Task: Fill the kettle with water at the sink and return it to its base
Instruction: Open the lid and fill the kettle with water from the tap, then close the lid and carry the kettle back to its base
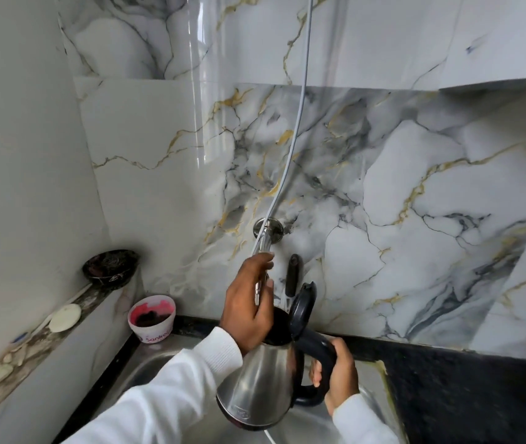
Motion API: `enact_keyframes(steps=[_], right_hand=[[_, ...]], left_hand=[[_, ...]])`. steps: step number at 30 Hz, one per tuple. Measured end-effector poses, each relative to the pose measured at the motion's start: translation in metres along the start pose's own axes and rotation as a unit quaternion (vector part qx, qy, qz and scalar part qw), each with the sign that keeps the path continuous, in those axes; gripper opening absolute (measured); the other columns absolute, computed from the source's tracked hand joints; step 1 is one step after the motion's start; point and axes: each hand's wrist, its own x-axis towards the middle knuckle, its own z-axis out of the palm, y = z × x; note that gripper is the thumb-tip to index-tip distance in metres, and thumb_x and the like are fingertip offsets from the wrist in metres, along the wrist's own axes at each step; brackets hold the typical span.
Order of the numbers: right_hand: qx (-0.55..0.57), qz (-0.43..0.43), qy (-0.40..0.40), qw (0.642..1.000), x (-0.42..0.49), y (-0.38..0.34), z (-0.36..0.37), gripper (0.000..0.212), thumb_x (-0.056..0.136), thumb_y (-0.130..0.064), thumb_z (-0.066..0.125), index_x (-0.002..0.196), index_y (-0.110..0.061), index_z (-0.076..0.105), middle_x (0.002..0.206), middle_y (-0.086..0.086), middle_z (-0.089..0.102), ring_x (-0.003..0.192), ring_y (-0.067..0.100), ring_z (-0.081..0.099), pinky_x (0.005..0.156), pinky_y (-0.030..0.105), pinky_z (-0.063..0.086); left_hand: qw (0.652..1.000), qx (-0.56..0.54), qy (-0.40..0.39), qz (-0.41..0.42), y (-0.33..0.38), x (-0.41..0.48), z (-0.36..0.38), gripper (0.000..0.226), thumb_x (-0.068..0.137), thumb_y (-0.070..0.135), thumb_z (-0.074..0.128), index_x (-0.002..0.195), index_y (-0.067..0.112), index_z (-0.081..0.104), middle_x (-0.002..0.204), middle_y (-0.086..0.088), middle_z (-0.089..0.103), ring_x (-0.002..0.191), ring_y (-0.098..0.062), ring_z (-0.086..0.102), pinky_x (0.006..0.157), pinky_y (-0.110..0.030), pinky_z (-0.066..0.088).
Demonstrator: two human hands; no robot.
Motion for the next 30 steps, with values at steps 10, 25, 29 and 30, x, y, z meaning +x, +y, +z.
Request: enact_keyframes(steps=[10, 25, 29, 30], right_hand=[[-0.033, -0.041, 0.037, 0.998, -0.061, -0.036, -0.048, 0.052, 0.082, -0.039, 0.040, 0.036, -0.016, 0.045, 0.035, 0.007, 0.035, 0.033, 0.021, 0.031, 0.038, 0.028, 0.026], [-0.013, -0.102, 0.069, 0.992, -0.129, -0.078, -0.102, 0.042, 0.081, -0.030, 0.048, 0.044, -0.012, 0.057, 0.031, 0.005, 0.037, 0.028, 0.018, 0.031, 0.035, 0.023, 0.022], [-0.004, -0.088, 0.088, 0.992, -0.140, -0.093, -0.132, 0.044, 0.083, -0.030, 0.046, 0.044, -0.010, 0.048, 0.033, 0.006, 0.037, 0.029, 0.018, 0.030, 0.035, 0.023, 0.021], [-0.002, -0.083, 0.092, 0.992, -0.142, -0.097, -0.140, 0.045, 0.083, -0.030, 0.045, 0.042, -0.011, 0.046, 0.033, 0.006, 0.037, 0.029, 0.018, 0.029, 0.035, 0.023, 0.021]], left_hand=[[0.986, 0.089, -0.122, 0.068, 0.054, -0.059, -0.011, 0.055, 0.078, 0.032, 0.071, 0.128, 0.015, 0.052, 0.131, -0.003, 0.059, 0.123, -0.010, 0.053, 0.106, -0.021, 0.040], [0.979, 0.102, -0.173, 0.008, 0.102, -0.133, -0.010, 0.050, 0.093, 0.033, 0.043, 0.142, 0.020, 0.041, 0.159, 0.001, 0.024, 0.148, -0.009, 0.013, 0.123, -0.034, 0.017], [0.980, -0.061, -0.100, -0.160, 0.118, -0.147, 0.016, 0.054, 0.094, 0.026, 0.048, 0.145, 0.017, 0.032, 0.157, -0.003, 0.029, 0.144, -0.016, 0.030, 0.121, -0.038, 0.024], [0.967, -0.113, -0.092, -0.209, 0.122, -0.151, 0.026, 0.050, 0.097, 0.021, 0.047, 0.144, 0.015, 0.034, 0.153, -0.005, 0.036, 0.141, -0.017, 0.036, 0.120, -0.043, 0.026]])
